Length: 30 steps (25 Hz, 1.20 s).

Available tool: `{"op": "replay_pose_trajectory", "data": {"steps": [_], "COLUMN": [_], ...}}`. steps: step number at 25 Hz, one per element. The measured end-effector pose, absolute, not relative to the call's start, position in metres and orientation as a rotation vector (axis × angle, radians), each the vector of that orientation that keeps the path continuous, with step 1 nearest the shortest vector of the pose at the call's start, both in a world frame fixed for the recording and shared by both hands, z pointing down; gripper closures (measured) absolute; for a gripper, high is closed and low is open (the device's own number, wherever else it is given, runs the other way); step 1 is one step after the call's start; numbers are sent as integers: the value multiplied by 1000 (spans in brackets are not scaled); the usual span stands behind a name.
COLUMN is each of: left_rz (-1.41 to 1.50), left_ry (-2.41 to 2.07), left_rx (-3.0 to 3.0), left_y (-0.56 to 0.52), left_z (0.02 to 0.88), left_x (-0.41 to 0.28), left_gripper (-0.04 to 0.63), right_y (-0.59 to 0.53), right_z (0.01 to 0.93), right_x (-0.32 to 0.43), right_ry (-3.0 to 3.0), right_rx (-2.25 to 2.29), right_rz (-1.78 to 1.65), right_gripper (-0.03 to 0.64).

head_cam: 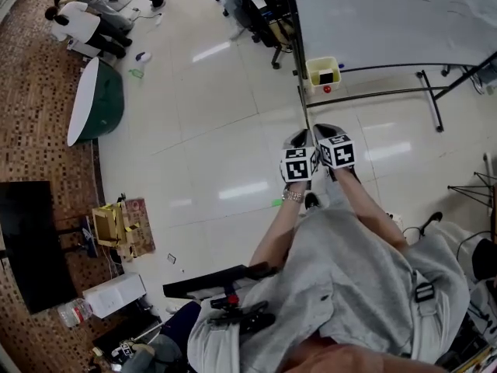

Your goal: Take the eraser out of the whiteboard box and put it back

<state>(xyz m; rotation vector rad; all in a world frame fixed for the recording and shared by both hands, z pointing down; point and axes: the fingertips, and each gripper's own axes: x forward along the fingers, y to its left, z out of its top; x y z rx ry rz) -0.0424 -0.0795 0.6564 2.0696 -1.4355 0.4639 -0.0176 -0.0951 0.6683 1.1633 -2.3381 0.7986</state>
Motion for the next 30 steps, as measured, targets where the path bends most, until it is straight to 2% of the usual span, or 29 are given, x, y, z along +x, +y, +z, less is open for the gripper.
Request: {"op": "replay_pose_trajectory", "data": {"steps": [6, 17, 30], "left_rz": [499, 473, 496], "left_ry": [-1376, -1424, -1432], "left_rx": [2091, 2141, 2144], "left_y": [-49, -76, -90], "left_z": [665, 629, 630], "left_x": [-36, -15, 17], "left_gripper": [589, 589, 589], "right_y": [-54, -78, -93], "right_z": [677, 640, 639], "right_x": [-7, 10, 35], "right_ry": [-2273, -2339, -2378], "right_rx": [1222, 1205, 1146], "right_rz": [805, 754, 743], "right_gripper": [614, 614, 614]}}
